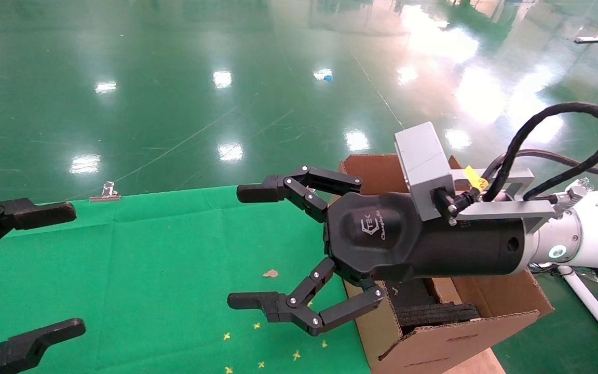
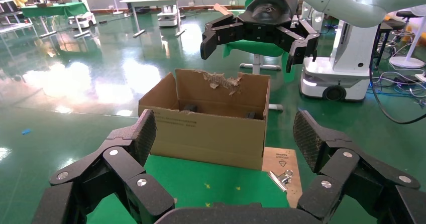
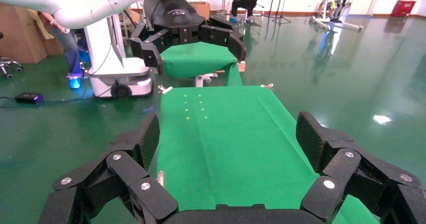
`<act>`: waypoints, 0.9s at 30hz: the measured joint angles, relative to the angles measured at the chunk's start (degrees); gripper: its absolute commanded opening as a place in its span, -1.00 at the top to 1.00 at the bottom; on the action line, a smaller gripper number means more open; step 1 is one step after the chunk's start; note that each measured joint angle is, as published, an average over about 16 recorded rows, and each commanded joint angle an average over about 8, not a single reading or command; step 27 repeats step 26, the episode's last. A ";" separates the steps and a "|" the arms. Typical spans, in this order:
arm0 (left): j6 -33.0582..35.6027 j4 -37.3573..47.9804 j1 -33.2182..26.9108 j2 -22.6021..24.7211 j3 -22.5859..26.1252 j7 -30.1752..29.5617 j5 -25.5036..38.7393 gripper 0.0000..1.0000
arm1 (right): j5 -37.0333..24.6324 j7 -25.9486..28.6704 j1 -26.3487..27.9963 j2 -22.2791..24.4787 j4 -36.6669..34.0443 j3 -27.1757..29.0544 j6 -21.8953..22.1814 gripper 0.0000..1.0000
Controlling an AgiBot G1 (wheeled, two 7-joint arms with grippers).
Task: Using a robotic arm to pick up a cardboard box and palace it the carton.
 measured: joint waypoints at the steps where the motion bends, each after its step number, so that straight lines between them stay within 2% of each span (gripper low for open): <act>1: 0.00 0.00 0.00 0.00 0.00 0.00 0.00 -1.00 | 0.00 0.00 0.00 0.00 0.00 0.00 0.00 -1.00; 27: 0.00 0.00 0.00 0.00 0.00 0.00 0.00 -1.00 | 0.00 0.00 0.00 0.00 0.00 0.00 0.00 -1.00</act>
